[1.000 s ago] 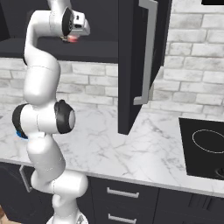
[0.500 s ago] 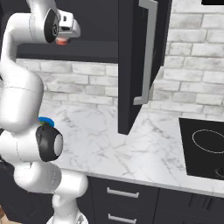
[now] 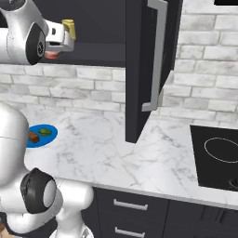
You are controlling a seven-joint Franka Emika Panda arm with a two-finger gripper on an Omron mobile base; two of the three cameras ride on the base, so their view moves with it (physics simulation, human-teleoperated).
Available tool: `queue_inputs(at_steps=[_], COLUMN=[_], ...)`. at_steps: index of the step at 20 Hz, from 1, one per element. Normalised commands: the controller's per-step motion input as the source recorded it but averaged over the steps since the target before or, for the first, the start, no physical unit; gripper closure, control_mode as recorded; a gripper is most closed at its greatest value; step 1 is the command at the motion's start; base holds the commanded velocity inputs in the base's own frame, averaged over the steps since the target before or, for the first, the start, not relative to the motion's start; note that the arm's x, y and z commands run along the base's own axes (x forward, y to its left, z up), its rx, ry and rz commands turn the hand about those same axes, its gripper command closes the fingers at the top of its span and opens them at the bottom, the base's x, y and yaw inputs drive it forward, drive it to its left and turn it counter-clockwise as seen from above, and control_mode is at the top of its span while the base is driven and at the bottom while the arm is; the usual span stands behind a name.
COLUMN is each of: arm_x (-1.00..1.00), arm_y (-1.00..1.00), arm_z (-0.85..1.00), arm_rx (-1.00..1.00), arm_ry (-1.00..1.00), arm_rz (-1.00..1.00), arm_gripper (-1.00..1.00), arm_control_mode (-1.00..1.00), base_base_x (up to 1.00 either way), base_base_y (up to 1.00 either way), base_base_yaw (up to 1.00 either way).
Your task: Pick the avocado and bread from the counter and place them on the plate. Then pick the jam from the cabinet and place it next to the plate. Lastly close the cabinet door.
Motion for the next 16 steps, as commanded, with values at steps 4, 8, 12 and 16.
queue_inputs(at_steps=[4, 8, 12, 16], arm_x=[-0.79, -0.53, -0.41, -0.24], arm_y=[0.00, 0.00, 0.00, 0.00], arm_z=[0.00, 0.00, 0.00, -0.15], arm_rx=[0.01, 0.00, 0.00, 0.00], arm_ry=[0.01, 0.01, 0.00, 0.05], arm_rz=[0.04, 0.07, 0.10, 0.10], arm_gripper=[1.00, 1.00, 1.00, 1.00], arm_control_mode=[-1.00, -1.00, -1.00, -1.00], base_base_x=[0.00, 0.00, 0.00, 0.00], base_base_y=[0.00, 0.00, 0.00, 0.00], base_base_yaw=[0.00, 0.00, 0.00, 0.00])
